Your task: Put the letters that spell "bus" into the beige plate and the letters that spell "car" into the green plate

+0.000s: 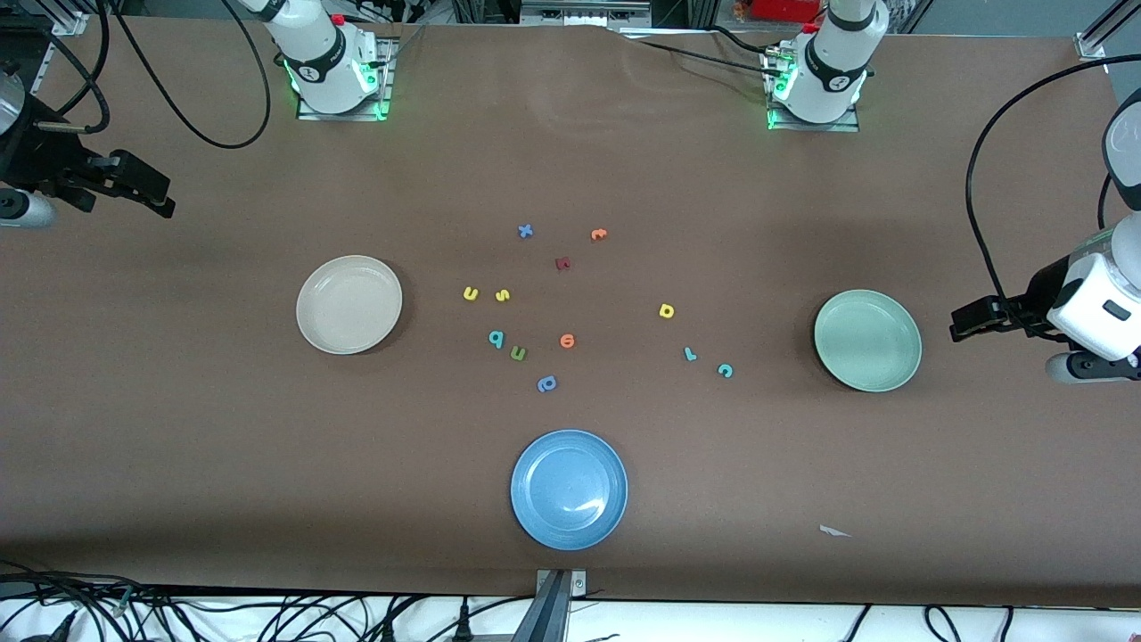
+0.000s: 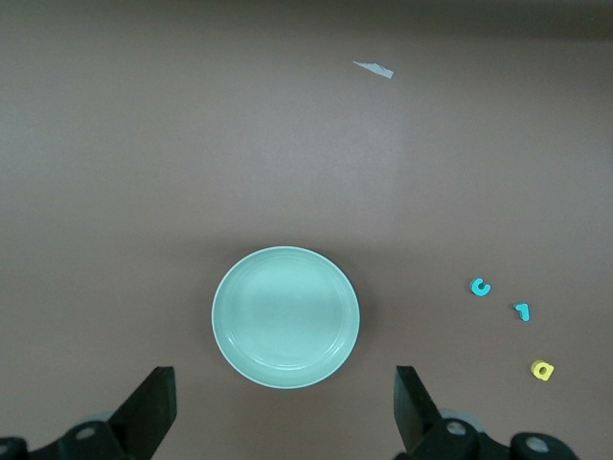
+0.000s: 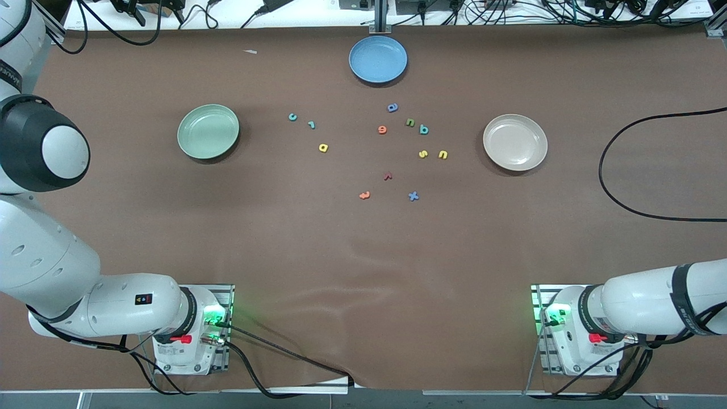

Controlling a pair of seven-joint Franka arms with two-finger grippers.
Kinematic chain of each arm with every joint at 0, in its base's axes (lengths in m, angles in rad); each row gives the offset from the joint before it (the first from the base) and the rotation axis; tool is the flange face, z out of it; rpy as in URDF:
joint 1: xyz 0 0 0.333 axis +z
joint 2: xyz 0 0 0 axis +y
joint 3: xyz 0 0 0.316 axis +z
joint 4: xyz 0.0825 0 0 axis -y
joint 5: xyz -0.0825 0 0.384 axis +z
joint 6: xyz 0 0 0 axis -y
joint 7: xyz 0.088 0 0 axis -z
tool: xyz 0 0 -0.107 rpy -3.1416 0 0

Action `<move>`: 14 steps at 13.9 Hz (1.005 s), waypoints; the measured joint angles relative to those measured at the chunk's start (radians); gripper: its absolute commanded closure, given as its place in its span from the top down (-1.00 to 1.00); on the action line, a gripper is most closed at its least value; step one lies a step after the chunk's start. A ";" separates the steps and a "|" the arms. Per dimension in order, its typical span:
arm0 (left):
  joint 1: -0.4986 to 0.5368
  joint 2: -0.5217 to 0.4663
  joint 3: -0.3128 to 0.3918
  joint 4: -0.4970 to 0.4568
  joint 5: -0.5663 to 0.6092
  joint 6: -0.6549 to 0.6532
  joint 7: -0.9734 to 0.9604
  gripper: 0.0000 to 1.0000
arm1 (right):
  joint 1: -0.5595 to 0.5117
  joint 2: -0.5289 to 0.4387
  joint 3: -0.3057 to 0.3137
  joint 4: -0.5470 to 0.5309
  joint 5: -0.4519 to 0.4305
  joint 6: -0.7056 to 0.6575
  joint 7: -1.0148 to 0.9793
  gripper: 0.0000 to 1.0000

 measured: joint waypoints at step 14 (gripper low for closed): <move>0.000 -0.006 0.000 -0.014 0.000 0.000 0.000 1.00 | 0.002 0.000 0.001 0.000 0.014 0.001 0.000 1.00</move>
